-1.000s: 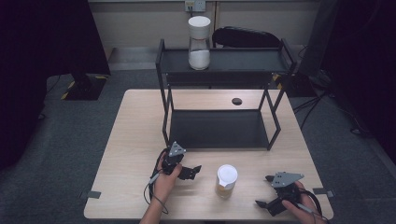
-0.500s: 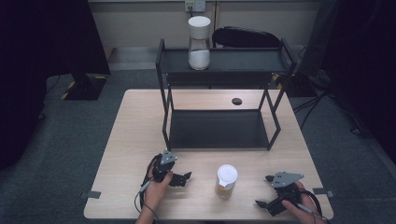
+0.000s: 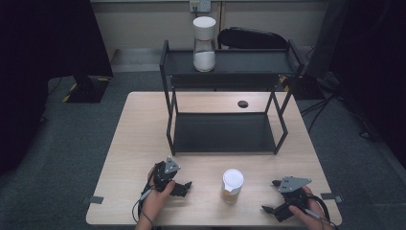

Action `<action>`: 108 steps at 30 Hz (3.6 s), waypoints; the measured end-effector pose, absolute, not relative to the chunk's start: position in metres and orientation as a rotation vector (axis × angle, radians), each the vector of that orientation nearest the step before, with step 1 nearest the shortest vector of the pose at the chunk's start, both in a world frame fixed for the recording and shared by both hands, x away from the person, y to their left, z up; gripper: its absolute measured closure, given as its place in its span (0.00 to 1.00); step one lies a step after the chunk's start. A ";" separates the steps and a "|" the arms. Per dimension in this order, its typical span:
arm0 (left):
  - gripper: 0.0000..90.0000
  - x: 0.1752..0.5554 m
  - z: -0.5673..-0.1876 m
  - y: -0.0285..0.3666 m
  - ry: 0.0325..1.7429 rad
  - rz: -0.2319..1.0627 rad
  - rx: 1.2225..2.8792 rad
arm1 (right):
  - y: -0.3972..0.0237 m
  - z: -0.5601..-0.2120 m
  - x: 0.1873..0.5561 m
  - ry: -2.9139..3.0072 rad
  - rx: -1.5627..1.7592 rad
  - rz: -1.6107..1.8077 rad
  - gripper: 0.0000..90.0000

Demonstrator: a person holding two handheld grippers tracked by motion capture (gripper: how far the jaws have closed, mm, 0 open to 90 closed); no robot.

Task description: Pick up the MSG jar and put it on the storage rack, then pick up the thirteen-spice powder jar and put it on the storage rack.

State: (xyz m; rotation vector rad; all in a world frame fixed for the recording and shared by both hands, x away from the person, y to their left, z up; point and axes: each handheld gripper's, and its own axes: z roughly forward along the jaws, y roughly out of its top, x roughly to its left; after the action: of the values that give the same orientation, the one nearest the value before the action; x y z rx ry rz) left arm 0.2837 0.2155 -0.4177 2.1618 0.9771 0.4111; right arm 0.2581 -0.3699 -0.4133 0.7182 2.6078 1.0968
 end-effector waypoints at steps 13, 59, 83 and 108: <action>0.00 0.284 -0.418 0.217 0.968 0.408 2.162 | -0.368 -0.413 0.253 2.590 0.754 1.085 0.00; 0.00 0.284 -0.418 0.217 0.969 0.408 2.162 | -0.309 -0.402 0.262 2.624 0.613 1.247 0.01; 0.00 0.284 -0.418 0.217 0.968 0.408 2.161 | -0.276 -0.411 0.263 2.535 0.686 1.368 0.04; 0.00 0.284 -0.418 0.217 0.969 0.408 2.161 | -0.273 -0.418 0.262 2.434 0.706 1.479 0.27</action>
State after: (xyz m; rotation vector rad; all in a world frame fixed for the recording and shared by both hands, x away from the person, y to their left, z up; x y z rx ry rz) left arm 0.2842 0.2169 -0.4183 2.1614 0.9685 0.4077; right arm 0.2621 -0.2734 -0.4176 0.7058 2.4336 1.4793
